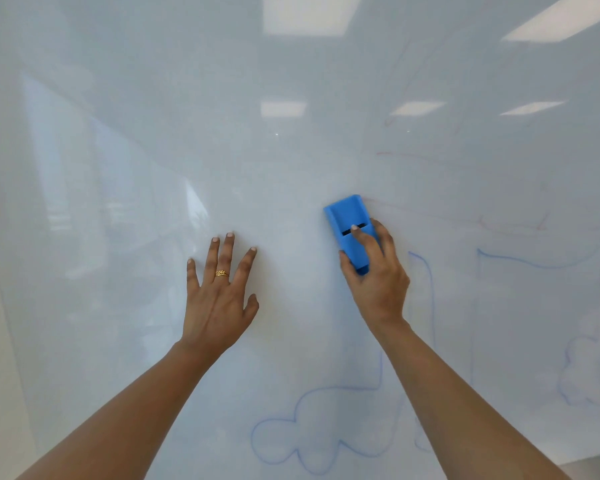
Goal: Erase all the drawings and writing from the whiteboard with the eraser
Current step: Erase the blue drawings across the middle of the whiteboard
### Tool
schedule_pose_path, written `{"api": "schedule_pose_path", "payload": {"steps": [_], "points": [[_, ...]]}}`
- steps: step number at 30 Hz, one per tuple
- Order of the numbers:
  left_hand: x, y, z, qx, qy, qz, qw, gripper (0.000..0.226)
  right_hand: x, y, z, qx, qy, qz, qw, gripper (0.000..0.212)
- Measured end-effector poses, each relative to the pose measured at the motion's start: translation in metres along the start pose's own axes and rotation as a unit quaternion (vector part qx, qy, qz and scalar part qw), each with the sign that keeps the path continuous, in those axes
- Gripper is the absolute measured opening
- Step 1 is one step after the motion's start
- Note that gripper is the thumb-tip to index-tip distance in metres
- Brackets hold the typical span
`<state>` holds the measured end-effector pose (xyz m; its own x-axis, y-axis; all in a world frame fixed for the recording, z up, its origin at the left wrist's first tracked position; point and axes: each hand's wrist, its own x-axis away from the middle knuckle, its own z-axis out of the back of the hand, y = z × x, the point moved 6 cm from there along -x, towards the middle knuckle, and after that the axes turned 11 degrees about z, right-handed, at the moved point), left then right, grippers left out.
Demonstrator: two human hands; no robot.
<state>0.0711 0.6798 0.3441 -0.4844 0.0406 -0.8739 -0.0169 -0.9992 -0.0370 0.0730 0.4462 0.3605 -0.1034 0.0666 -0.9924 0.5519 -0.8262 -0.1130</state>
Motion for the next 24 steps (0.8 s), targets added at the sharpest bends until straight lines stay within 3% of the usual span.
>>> {"api": "schedule_pose_path", "payload": {"steps": [6,9,14,18,21,24], "points": [[0.003,0.005,-0.001,-0.001,-0.002,0.006,1.0,0.067,0.002,0.034,0.017,-0.004,0.056,-0.114,0.992,0.04],[0.003,0.006,0.0,-0.001,-0.008,0.008,1.0,0.067,0.002,0.025,0.012,0.002,0.057,-0.117,0.992,0.04],[0.001,0.007,0.0,0.004,-0.016,0.019,1.0,0.067,0.007,-0.013,-0.005,0.002,-0.006,0.031,0.999,0.042],[-0.004,0.011,0.003,0.022,-0.001,0.002,1.0,0.074,0.013,-0.045,-0.022,0.007,-0.089,0.18,0.98,0.043],[-0.016,0.013,0.007,0.024,0.004,-0.004,1.0,0.079,0.008,-0.042,-0.019,0.005,-0.111,0.231,0.967,0.044],[-0.033,0.017,0.014,0.022,0.008,0.01,1.0,0.072,-0.007,-0.026,-0.011,0.007,-0.101,0.23,0.968,0.044]]}}
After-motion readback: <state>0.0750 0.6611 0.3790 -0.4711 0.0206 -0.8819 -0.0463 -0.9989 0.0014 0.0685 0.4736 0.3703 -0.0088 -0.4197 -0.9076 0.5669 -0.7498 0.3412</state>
